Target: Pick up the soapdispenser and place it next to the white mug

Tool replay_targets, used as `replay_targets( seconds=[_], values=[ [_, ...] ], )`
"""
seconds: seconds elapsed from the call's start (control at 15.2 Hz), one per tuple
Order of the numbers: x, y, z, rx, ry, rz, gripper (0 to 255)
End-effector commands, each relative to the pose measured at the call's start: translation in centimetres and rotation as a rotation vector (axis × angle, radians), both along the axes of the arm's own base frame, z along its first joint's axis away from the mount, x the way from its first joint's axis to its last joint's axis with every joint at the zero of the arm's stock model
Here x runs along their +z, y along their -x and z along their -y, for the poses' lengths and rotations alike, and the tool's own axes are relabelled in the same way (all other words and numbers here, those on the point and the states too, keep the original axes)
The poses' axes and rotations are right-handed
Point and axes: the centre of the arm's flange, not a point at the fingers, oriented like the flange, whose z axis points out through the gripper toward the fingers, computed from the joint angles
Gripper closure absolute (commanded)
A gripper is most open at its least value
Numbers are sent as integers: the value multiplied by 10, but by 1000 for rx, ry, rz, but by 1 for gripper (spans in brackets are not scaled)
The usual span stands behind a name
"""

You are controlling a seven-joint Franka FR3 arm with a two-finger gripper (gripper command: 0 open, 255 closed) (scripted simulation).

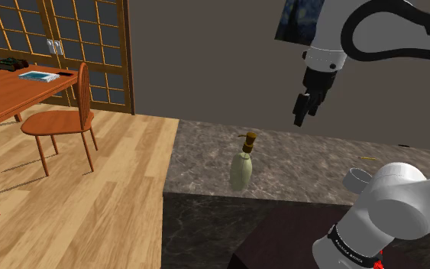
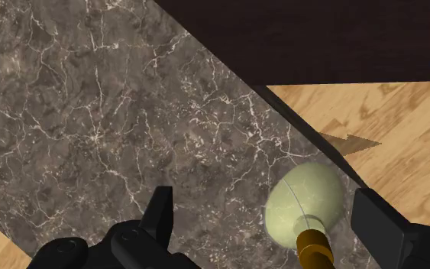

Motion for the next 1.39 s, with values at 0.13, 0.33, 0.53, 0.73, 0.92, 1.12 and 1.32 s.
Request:
replay_targets(
  seconds=[0.13, 0.33, 0.53, 0.73, 0.92, 1.12, 1.32],
  values=[
    [-16, -18, -3, 5, -21, 8, 0],
    [-39, -46, -9, 12, -52, 20, 0],
    [-62, -74, -16, 19, -84, 32, 0],
    [-84, -102, -24, 26, -115, 43, 0],
    [-103, -126, -31, 32, -142, 53, 0],
    [-119, -126, -31, 32, -142, 53, 0],
    [-135, -126, -31, 32, -142, 53, 0]
  ],
)
